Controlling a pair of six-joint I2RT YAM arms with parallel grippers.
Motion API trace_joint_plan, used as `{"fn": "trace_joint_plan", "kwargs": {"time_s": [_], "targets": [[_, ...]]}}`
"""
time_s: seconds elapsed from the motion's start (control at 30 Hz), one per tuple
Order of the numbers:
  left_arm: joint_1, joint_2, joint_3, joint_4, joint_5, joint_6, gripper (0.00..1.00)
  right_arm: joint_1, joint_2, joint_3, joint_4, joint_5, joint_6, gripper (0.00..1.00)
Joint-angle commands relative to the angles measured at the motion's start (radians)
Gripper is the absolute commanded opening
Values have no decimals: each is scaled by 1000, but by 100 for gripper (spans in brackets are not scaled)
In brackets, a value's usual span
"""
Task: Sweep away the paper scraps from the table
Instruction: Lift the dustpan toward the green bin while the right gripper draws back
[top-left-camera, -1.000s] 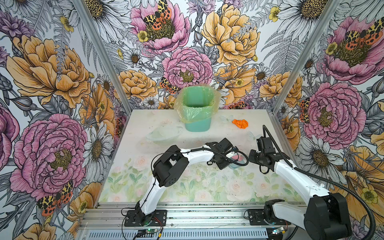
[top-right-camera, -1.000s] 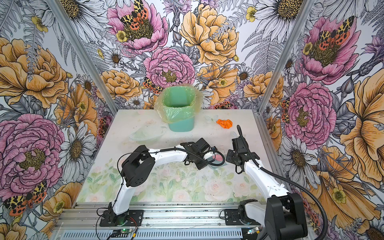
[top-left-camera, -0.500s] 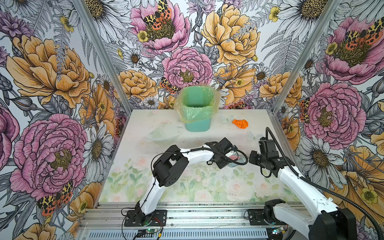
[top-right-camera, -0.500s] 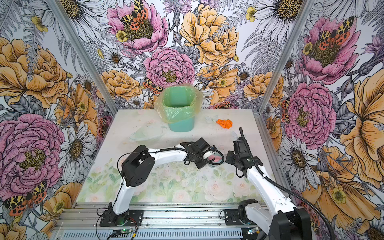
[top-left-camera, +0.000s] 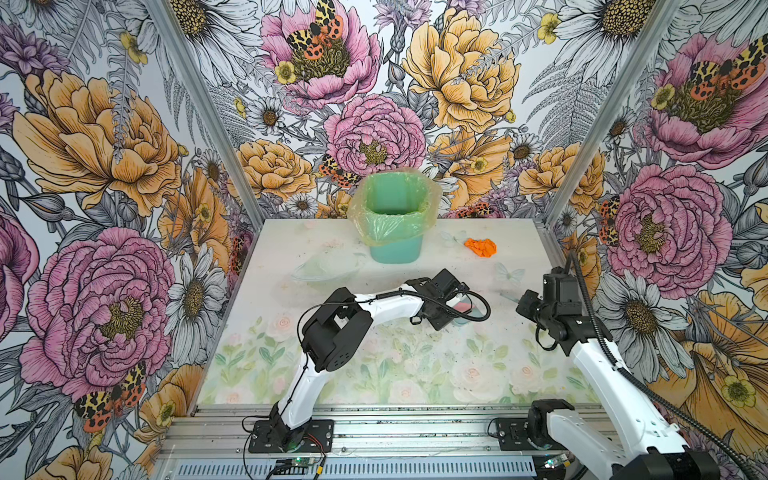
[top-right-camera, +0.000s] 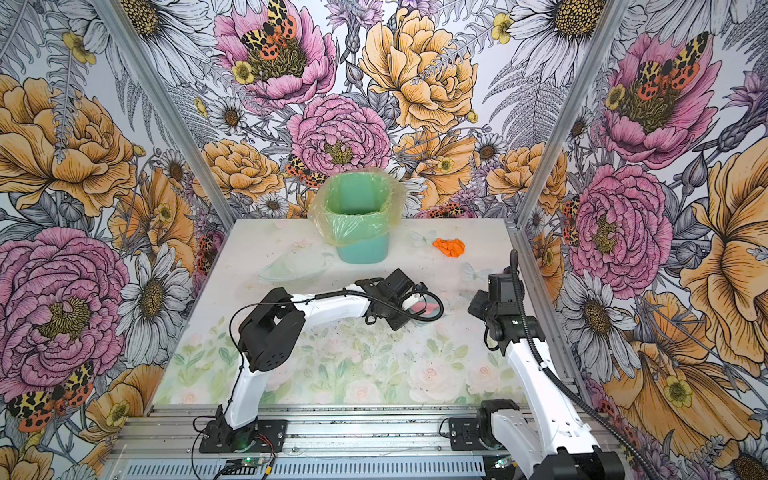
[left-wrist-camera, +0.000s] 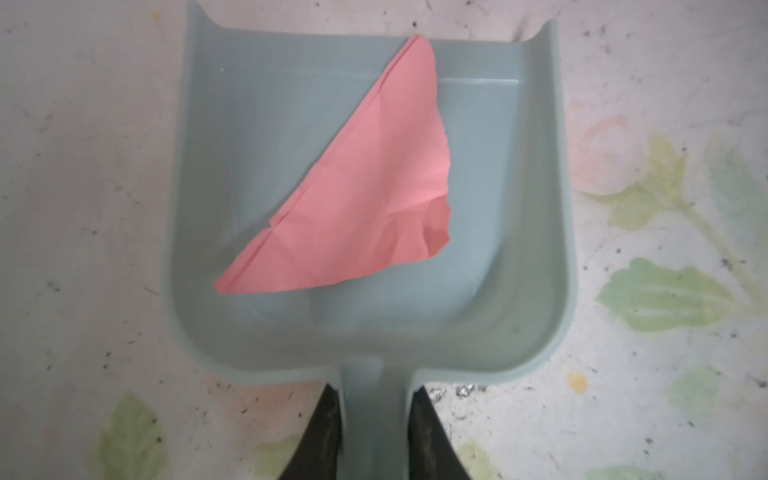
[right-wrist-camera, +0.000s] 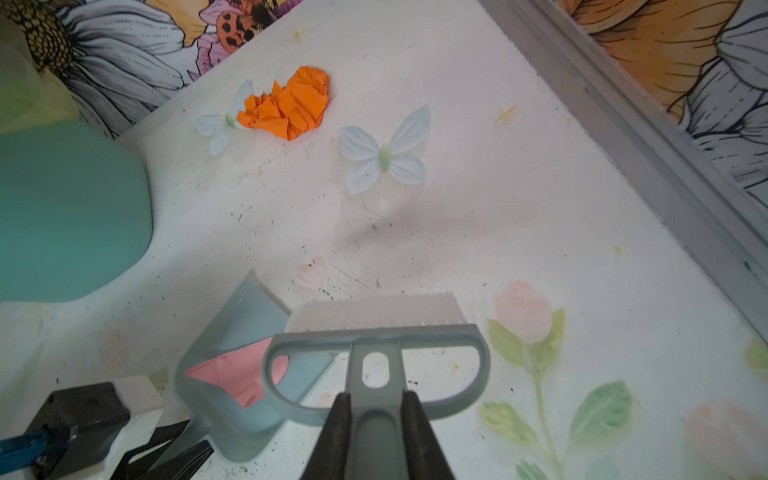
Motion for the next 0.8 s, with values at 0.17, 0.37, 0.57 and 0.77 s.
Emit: {"fn": "trace_joint_plan", "kwargs": {"time_s": [0.17, 0.37, 0.57, 0.77], "targets": [[8, -105, 142, -96, -49, -14, 0, -43, 58, 82, 7, -31, -15, 0], [5, -119, 240, -189, -59, -19, 0, -65, 80, 81, 8, -38, -33, 0], [6, -130, 340, -277, -90, -27, 0, -91, 82, 64, 9, -35, -43, 0], [17, -127, 456, -358, -141, -19, 0, -101, 95, 49, 19, -68, -54, 0]]}}
